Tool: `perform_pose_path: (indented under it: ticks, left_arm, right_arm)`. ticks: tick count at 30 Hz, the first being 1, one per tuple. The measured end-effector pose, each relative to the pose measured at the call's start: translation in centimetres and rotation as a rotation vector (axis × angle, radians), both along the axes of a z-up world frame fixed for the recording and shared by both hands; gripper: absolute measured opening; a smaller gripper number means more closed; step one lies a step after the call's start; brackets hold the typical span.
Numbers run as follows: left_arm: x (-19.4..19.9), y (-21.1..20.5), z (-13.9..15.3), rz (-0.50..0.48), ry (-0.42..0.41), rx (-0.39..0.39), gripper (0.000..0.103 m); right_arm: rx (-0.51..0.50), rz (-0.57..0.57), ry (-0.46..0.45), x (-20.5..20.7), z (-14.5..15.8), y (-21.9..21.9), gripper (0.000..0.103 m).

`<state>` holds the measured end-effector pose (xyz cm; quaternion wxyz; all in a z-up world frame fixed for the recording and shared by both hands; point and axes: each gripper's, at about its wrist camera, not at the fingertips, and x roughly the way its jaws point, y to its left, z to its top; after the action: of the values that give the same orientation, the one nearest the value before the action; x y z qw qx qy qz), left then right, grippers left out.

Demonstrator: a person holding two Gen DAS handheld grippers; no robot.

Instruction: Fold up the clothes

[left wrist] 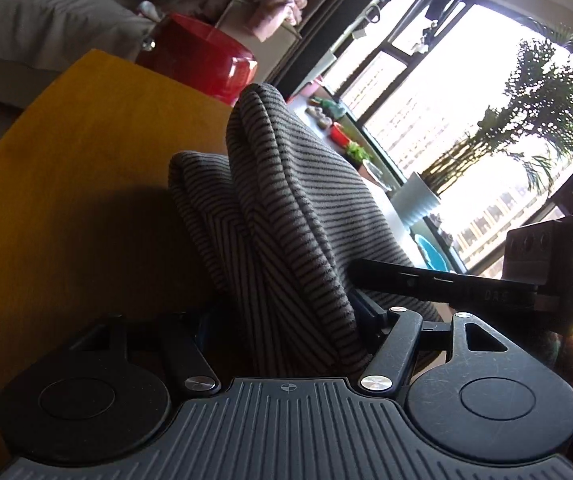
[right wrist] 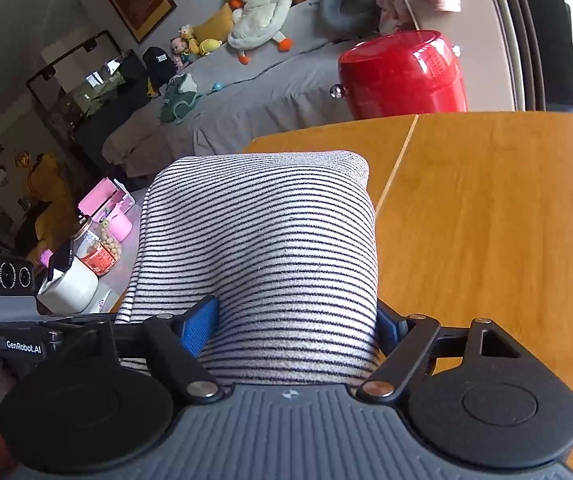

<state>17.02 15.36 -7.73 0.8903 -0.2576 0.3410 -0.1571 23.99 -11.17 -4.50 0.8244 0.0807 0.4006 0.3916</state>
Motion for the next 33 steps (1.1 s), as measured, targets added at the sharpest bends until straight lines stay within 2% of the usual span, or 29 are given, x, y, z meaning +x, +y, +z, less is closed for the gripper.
perform_pose_path:
  ticks: [3, 6, 11, 22, 30, 33]
  left_arm:
    - [1.5, 2.4, 0.2, 0.063, -0.022, 0.028, 0.070]
    - [3.5, 4.9, 0.0, 0.111, -0.026, 0.017, 0.072]
    - [6.6, 7.3, -0.1, 0.157, -0.049, 0.028, 0.073]
    - [7.4, 6.9, 0.0, 0.171, -0.085, 0.046, 0.074]
    - [7.0, 6.7, -0.1, 0.169, -0.091, 0.051, 0.075]
    - [6.8, 6.7, -0.1, 0.166, -0.092, 0.050, 0.075]
  right_arm:
    - [-0.015, 0.030, -0.037, 2.6, 0.0, 3.4, 0.080]
    - [-0.015, 0.036, -0.076, 4.8, -0.3, 6.1, 0.080]
    - [0.013, -0.004, -0.086, 7.0, -0.9, 8.0, 0.081]
    - [0.011, -0.023, -0.097, 7.7, -1.2, 8.2, 0.089]
    - [-0.001, -0.024, -0.244, 7.8, 3.1, 8.9, 0.090]
    - [0.014, -0.057, -0.207, 9.2, 2.6, 9.6, 0.093]
